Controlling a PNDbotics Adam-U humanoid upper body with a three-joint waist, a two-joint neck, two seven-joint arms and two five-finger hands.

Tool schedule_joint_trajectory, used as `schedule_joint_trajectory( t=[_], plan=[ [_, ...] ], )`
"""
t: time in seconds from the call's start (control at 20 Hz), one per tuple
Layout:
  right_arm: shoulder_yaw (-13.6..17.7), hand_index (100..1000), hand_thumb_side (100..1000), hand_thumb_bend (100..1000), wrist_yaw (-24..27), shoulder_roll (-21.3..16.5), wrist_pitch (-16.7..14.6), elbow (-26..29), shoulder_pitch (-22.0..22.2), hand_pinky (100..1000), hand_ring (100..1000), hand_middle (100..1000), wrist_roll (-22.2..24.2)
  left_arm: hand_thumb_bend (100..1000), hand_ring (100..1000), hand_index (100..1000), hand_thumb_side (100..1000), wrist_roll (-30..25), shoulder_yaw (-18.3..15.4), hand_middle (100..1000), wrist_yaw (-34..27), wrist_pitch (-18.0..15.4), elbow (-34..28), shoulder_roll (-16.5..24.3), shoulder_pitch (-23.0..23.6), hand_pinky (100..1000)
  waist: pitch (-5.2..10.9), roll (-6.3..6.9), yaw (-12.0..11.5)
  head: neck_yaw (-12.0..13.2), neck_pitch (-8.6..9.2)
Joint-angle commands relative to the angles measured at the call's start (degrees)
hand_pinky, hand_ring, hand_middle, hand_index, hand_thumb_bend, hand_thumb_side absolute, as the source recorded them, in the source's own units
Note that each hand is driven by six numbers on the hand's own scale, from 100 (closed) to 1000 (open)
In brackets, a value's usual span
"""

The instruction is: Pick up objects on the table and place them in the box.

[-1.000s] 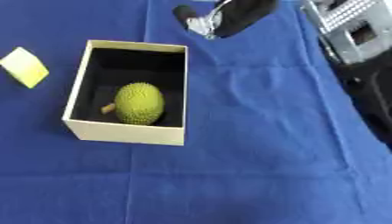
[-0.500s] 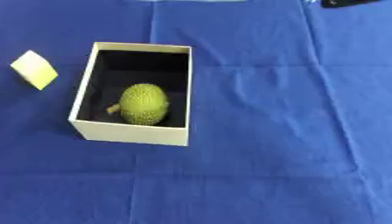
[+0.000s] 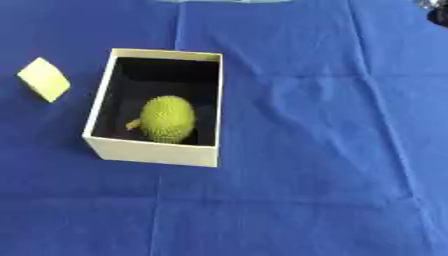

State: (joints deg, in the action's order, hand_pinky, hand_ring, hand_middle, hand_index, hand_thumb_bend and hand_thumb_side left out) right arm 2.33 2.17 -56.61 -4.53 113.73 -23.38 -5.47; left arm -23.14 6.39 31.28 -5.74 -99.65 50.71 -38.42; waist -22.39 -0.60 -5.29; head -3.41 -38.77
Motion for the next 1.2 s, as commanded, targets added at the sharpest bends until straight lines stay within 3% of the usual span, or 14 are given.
schedule_joint_trajectory(
  t=[0.05,0.2,0.25,0.3,0.4,1.0,1.2],
  plan=[
    [2.00,817,614,100,-0.38,-1.25,0.19,0.86,0.61,876,776,615,-2.10,425,857,899,275,-2.72,2.88,806,2.56,-2.39,2.90,3.00,-2.91,903,1.19,0.06,-0.12,0.33,0.43],
    [2.28,814,615,100,-0.50,-0.90,0.24,0.86,1.30,874,771,611,-2.96,472,868,905,237,-5.35,5.15,818,5.05,-5.02,7.06,2.13,-5.26,917,1.16,-0.04,0.01,0.44,0.48],
    [2.29,813,615,100,-0.52,-0.78,0.24,0.86,1.42,873,771,610,-3.12,471,868,907,219,-6.19,5.45,820,5.62,-5.84,8.42,1.83,-5.77,919,1.15,-0.04,0.09,0.45,0.46],
    [2.29,813,617,100,-0.52,-0.63,0.28,0.86,1.57,873,769,608,-3.24,454,868,906,139,-7.02,5.52,821,5.88,-6.62,9.75,1.49,-6.29,921,1.11,-0.03,0.14,0.42,0.47],
    [2.28,811,620,100,-0.50,-0.30,0.60,0.86,1.98,871,766,604,-3.44,424,865,906,100,-8.82,5.34,818,5.57,-7.87,11.99,0.85,-7.27,922,1.04,0.04,0.10,0.36,0.49],
    [2.12,799,628,100,0.87,1.64,2.58,0.86,2.46,863,747,583,-3.92,506,870,924,100,-20.58,6.35,824,7.05,-7.55,17.94,-1.70,-11.42,913,0.89,0.54,0.28,0.62,0.73],
    [1.96,796,631,100,1.28,2.11,3.05,0.86,2.48,861,743,578,-3.94,500,871,928,100,-22.14,6.54,827,9.18,-7.18,20.52,-2.96,-12.65,913,0.78,0.68,0.45,0.91,0.96]
  ],
)
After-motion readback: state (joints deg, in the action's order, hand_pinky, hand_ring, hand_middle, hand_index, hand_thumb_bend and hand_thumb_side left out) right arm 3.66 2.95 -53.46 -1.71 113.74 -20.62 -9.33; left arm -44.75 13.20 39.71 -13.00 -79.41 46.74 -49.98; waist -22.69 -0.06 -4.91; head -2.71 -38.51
